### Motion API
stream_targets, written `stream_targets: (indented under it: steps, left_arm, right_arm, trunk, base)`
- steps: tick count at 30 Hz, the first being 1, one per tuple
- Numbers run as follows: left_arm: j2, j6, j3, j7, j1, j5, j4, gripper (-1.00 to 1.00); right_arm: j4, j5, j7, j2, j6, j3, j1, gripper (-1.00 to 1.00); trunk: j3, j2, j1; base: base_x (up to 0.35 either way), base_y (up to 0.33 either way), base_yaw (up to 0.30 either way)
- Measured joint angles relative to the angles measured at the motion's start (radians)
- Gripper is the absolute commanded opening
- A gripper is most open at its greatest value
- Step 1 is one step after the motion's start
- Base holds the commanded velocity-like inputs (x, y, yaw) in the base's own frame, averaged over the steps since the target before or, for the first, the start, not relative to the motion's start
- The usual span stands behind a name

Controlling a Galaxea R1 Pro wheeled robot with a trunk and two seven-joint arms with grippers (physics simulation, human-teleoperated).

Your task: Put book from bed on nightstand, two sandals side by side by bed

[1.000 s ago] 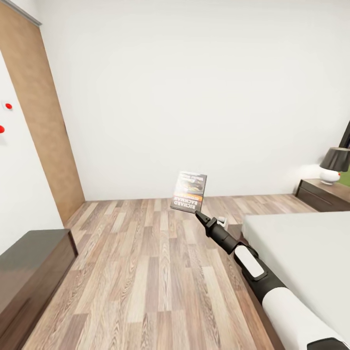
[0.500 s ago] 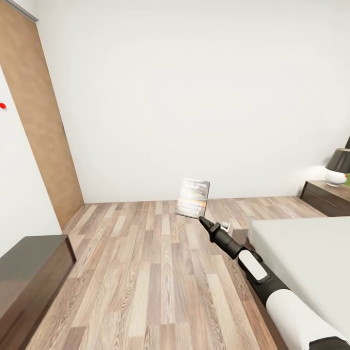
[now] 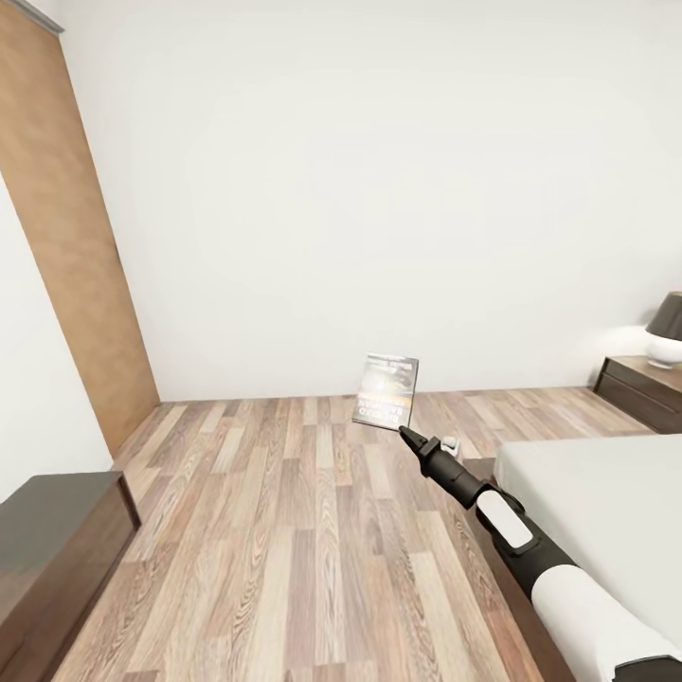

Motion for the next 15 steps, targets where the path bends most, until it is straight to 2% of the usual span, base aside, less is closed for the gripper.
stream_targets:
  steps: [5, 15]
  left_arm:
    - [-0.002, 0.000, 0.000, 0.000, 0.000, 0.000, -0.002, 1.00]
    - [-0.007, 0.000, 0.000, 0.000, 0.000, 0.000, -0.004, 1.00]
  right_arm:
    - [0.001, 0.002, 0.000, -0.017, -0.001, 0.003, 0.000, -1.00]
    - [0.001, 0.003, 0.001, -0.024, -0.001, 0.004, 0.000, -1.00]
  trunk:
    - [0.000, 0.000, 0.000]
    - [0.000, 0.000, 0.000]
  base:
    - [0.244, 0.008, 0.000]
    - [0.241, 0.001, 0.000]
